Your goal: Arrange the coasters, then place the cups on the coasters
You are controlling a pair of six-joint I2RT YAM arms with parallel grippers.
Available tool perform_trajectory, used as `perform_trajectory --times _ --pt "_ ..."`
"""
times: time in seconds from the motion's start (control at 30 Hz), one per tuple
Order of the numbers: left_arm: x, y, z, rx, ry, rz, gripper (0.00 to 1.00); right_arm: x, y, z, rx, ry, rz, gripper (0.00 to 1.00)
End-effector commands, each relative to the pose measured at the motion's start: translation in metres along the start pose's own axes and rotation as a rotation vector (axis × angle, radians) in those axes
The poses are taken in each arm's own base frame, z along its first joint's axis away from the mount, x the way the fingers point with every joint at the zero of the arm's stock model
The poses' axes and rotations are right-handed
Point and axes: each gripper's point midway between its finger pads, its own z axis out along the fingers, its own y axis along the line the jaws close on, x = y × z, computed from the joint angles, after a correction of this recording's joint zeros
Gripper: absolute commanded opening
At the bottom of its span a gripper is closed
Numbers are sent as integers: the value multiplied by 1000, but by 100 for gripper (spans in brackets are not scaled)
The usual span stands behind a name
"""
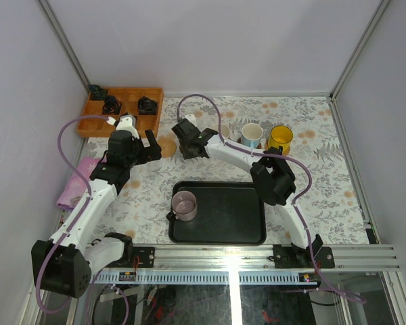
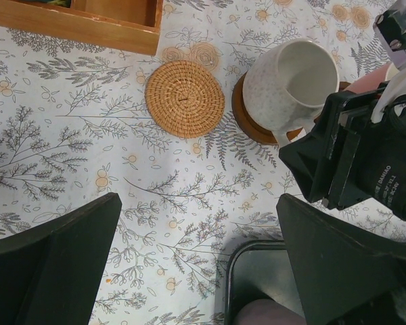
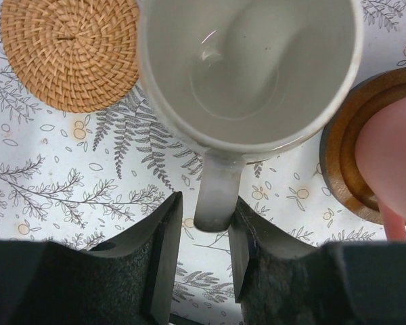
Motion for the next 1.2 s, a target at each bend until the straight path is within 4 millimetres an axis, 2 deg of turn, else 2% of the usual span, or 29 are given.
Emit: perform_trajectory --times 0.0,0.2,0.37,0.53,0.67,0.83,0.97,1.07,1.17 --pt "-9 -3 5 18 -43 -14 100 -34 19 -38 -58 -96 0 39" --pt "-8 -3 5 21 -39 -17 100 -35 22 -43 -60 -98 -8 39" --pt "-7 -4 5 22 -36 -15 100 -37 17 -54 -42 -105 -10 41" --pt "-7 -7 4 46 -29 10 100 -49 12 -80 -48 -144 -8 49" --pt "0 -14 -2 93 19 42 100 -69 4 -111 -47 -205 -11 58" --pt "22 -20 -23 153 128 78 100 -86 -27 -140 11 -277 10 61" --pt "37 -21 -50 168 196 77 100 -85 -53 -150 -15 -281 82 61" --pt "24 -40 -74 237 152 65 100 -84 -72 -161 14 -311 96 61" --pt "27 -49 -90 267 210 17 100 -78 -88 -165 46 -322 101 61"
